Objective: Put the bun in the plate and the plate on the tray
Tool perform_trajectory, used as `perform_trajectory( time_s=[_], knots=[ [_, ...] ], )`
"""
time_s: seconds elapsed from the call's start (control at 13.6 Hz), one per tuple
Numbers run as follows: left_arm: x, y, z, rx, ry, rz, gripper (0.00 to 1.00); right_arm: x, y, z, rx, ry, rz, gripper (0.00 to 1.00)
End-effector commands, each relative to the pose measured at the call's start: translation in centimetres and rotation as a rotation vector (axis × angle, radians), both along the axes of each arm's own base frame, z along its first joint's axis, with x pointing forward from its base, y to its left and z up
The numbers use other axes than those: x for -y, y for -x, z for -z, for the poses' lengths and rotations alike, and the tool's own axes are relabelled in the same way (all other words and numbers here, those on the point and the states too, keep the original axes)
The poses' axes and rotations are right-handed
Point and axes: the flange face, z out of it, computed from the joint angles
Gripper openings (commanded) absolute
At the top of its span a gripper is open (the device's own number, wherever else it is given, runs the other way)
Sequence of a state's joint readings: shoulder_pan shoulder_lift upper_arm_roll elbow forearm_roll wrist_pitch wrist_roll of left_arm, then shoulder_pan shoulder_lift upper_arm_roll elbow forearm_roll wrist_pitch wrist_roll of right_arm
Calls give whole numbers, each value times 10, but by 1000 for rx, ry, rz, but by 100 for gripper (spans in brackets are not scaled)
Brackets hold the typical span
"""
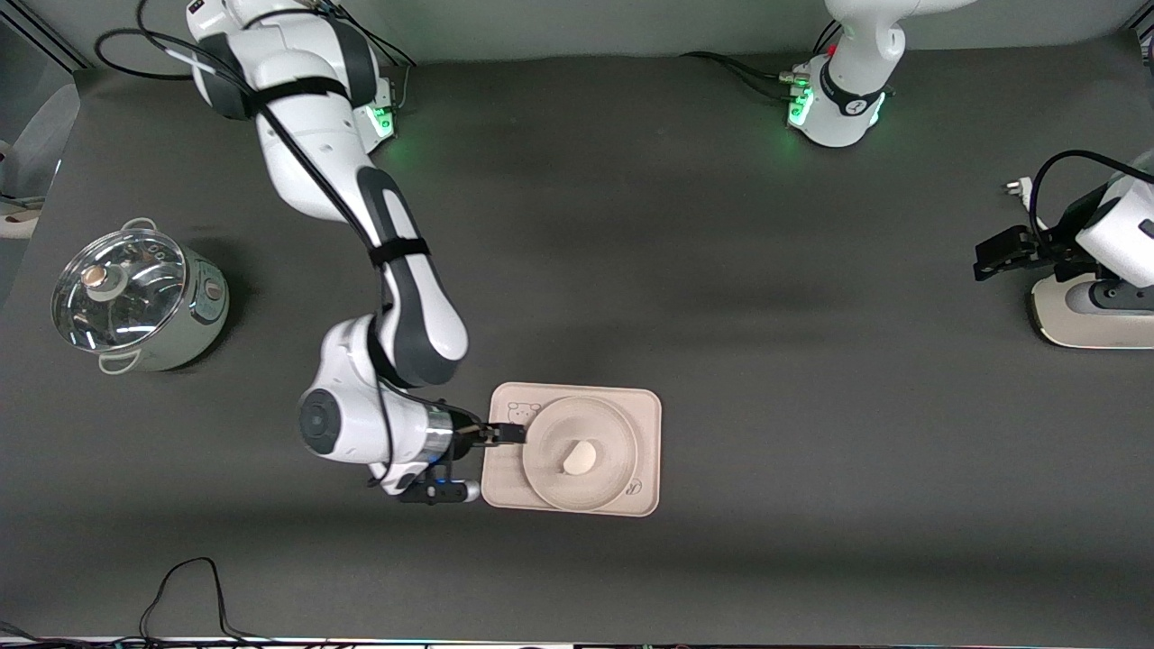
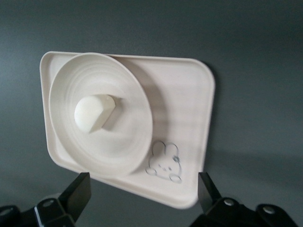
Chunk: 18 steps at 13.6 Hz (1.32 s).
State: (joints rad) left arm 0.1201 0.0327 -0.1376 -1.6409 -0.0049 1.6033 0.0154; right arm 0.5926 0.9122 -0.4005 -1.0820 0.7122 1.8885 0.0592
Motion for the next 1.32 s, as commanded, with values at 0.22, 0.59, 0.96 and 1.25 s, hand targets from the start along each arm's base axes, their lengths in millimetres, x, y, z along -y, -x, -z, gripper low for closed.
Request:
perform_trajectory(
  time_s=[0.22,0.59,0.96,1.25],
  knots=[
    [3,-2,-1,10,-3,-5,100,74,60,-187,10,215,-144,100],
    [1,-3,-3,14,-6,-8,100,135,78,-217,1,284,-93,100],
    [1,-2,-10,24,-4,-8,100,150,84,-247,52,331,-96,100],
    [-2,0,-14,23,-4,-19,100,159,90,-243,38,326,-87,100]
  ],
)
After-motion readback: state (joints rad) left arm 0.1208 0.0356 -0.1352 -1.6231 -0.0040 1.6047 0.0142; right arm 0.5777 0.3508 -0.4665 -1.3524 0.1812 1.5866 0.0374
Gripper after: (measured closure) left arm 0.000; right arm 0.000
